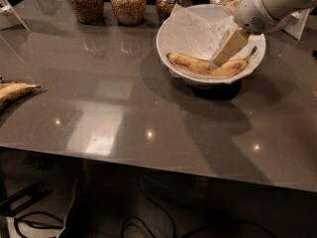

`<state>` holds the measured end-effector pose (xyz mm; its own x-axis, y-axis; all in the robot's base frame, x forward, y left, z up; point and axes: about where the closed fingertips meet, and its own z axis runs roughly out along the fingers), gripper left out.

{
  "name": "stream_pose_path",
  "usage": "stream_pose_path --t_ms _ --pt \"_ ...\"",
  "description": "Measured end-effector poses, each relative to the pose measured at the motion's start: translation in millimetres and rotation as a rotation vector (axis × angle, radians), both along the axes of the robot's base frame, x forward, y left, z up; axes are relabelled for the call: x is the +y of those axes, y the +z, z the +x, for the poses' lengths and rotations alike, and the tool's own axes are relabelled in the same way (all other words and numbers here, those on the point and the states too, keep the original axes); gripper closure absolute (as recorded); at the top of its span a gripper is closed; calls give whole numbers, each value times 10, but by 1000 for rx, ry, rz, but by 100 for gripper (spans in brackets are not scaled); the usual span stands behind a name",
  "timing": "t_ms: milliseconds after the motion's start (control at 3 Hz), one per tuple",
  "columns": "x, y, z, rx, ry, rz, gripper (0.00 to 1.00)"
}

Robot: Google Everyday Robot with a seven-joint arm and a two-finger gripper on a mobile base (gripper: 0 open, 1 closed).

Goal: Pick banana from white bowl

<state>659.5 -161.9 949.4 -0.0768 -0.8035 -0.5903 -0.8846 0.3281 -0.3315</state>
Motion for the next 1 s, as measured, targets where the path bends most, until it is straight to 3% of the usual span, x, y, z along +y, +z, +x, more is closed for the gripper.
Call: stream_pose_path --t_ms 667,1000 --pt "225 -667 402 90 20 -13 3" --pt "234 -875 443 127 20 -51 14"
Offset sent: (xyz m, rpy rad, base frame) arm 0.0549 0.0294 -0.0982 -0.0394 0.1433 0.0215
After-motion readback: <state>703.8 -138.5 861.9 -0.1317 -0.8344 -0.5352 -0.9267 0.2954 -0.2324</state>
